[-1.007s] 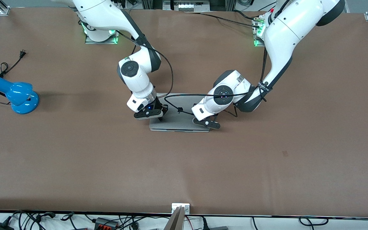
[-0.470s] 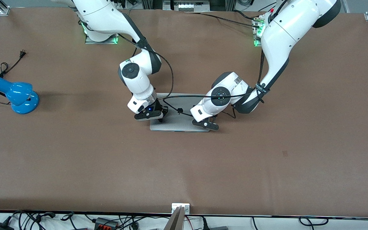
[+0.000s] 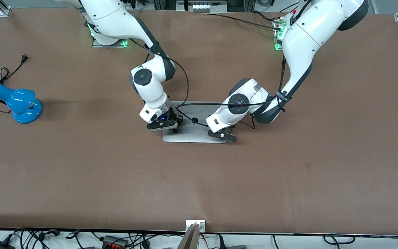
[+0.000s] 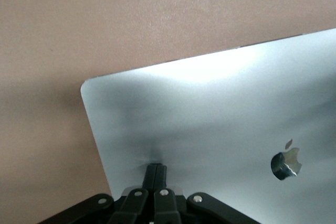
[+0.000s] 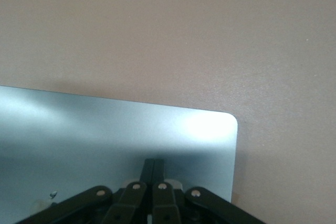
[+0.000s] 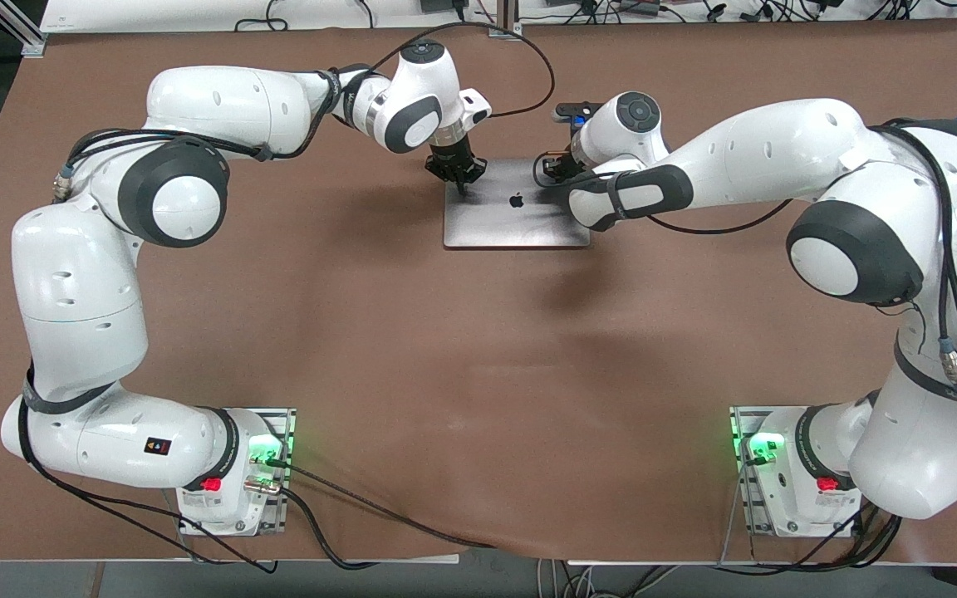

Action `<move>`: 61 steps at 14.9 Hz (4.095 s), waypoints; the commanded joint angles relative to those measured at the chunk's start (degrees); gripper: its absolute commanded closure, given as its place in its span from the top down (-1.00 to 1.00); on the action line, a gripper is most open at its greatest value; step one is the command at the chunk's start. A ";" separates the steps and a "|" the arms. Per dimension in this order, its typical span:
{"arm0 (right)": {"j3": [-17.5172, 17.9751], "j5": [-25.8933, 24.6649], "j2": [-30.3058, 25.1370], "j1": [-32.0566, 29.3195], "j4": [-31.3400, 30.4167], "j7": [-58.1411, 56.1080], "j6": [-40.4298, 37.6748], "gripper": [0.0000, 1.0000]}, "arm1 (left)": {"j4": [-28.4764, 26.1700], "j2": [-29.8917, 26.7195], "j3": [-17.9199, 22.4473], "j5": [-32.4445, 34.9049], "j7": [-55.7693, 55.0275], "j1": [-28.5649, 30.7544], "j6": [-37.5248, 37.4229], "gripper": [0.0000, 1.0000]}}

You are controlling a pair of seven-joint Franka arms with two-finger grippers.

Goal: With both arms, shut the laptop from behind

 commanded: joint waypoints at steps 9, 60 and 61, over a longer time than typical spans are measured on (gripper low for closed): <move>-1.17 -0.80 1.44 0.94 1.22 -0.58 0.33 -1.00 | 1.88 1.24 0.88 1.99 -1.58 -0.65 0.31 -1.00; 7.01 -8.01 -41.11 -41.95 16.87 -24.14 -81.76 1.00 | 6.63 -38.66 -33.13 -10.66 26.11 65.45 -46.79 1.00; 6.92 -7.83 -41.10 -41.95 14.34 -24.57 -80.54 1.00 | 6.63 -38.66 -33.13 -10.58 26.11 65.36 -46.80 1.00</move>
